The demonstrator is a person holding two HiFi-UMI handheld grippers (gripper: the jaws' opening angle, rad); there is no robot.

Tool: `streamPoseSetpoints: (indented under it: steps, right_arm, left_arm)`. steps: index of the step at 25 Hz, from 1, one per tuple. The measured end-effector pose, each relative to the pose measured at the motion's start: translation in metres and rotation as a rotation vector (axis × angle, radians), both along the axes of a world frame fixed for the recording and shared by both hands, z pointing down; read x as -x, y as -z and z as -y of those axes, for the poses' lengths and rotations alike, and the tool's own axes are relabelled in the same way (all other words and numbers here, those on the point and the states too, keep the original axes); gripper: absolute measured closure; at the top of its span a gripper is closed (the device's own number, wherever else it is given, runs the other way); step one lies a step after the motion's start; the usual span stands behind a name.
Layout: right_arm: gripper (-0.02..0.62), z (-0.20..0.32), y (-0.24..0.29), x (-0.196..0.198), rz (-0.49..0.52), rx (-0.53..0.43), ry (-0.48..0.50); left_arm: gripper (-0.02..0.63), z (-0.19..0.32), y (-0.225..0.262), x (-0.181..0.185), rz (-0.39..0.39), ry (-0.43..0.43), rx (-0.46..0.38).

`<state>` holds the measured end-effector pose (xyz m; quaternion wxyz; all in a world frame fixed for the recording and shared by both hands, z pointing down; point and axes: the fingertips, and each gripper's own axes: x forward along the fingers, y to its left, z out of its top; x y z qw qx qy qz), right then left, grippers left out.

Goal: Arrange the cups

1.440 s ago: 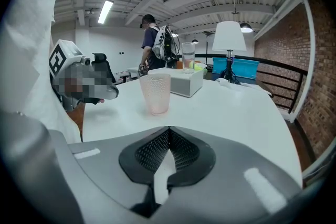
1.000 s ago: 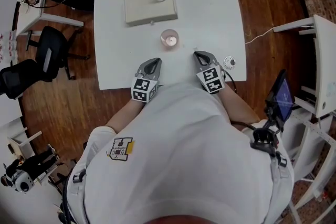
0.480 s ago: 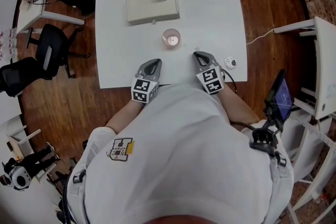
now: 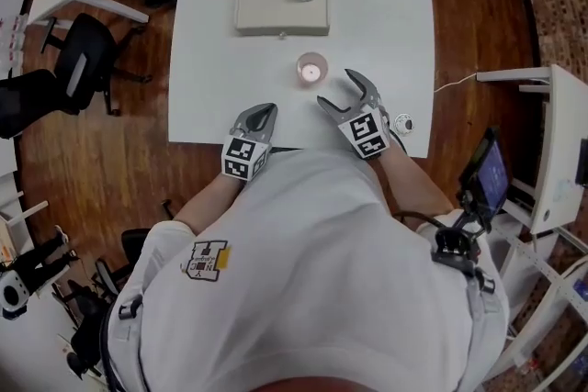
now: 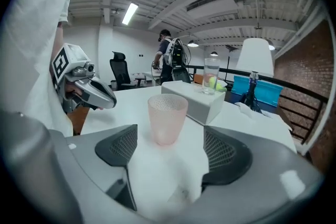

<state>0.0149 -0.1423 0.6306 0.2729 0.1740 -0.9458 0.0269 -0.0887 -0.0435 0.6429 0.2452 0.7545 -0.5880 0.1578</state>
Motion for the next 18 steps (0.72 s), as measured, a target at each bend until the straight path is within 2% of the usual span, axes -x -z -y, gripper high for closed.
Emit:
streamPoseSetpoints:
  steps: [8, 11, 12, 13, 14, 18]
  right_arm:
    - [0.105, 0.013, -0.011, 0.058, -0.056, 0.022, 0.102]
    - [0.094, 0.015, -0.021, 0.072, -0.083, 0.032, 0.105]
    - [0.103, 0.015, -0.025, 0.074, -0.097, 0.035, 0.097]
    - [0.173, 0.016, -0.029, 0.075, -0.112, 0.038, 0.089]
    - [0.212, 0.017, -0.031, 0.076, -0.122, 0.041, 0.083]
    - [0.218, 0.018, -0.031, 0.078, -0.135, 0.033, 0.084]
  left_arm:
    - [0.606, -0.017, -0.005, 0.024, -0.021, 0.074, 0.015]
    - [0.606, -0.024, -0.009, 0.035, -0.027, 0.105, 0.027]
    - [0.606, -0.026, -0.009, 0.037, -0.029, 0.112, 0.029]
    - [0.606, -0.028, -0.010, 0.040, -0.032, 0.116, 0.030]
    - [0.606, -0.029, -0.010, 0.041, -0.035, 0.119, 0.030]
    - [0.606, -0.029, -0.012, 0.046, -0.043, 0.117, 0.028]
